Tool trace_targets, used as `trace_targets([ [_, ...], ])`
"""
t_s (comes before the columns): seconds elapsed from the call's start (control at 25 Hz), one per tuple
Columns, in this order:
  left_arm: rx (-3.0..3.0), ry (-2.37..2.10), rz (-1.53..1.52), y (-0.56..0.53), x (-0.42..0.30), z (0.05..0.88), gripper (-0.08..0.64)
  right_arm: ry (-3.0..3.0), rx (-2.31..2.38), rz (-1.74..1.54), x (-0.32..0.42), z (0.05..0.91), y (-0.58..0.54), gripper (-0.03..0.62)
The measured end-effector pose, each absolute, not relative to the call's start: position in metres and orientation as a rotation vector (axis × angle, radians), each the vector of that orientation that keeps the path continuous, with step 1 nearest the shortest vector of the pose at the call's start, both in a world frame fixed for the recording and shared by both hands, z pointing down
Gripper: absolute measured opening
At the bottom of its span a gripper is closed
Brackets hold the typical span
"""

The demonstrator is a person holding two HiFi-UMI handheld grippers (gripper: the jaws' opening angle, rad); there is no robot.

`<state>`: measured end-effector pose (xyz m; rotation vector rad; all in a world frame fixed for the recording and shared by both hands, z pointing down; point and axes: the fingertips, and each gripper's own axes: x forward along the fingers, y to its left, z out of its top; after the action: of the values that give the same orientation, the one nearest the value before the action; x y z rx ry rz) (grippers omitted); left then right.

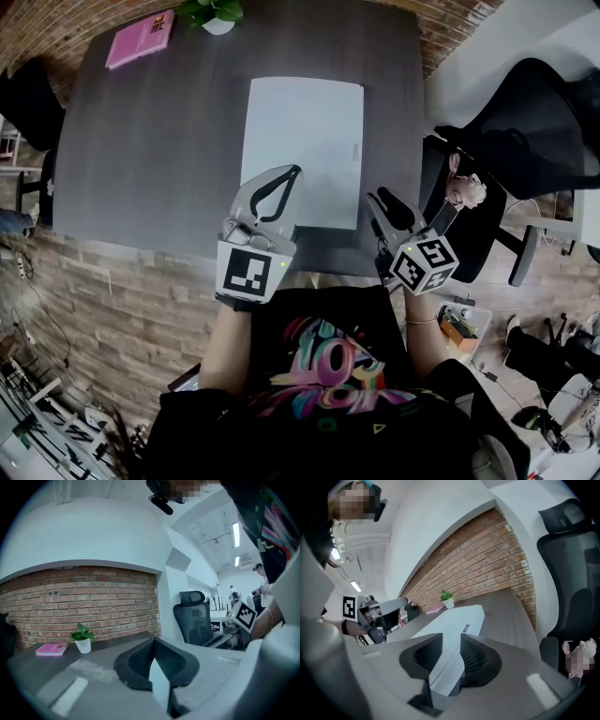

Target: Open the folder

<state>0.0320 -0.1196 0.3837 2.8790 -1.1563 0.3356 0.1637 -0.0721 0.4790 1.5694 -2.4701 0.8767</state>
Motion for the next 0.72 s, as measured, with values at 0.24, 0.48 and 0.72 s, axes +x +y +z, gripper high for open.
trace_targets([
  [0.24,2.871,-1.108,0.357,-0.114,0.035,0.397,0.002,-2.434,1.508,1.063,0.155,0.513,-0.063,0.115],
  [0.48,2.873,-1.067,0.394,-0.110,0.037,0.411,0.002,-2.414,1.487,1.213,0.152,0.532,-0.061,0.114],
  [0.72,2.883,-1.020,0.430,-0.105,0.043,0.422,0.002,-2.411,1.501,1.271,0.156,0.539,-0.059,0.129],
])
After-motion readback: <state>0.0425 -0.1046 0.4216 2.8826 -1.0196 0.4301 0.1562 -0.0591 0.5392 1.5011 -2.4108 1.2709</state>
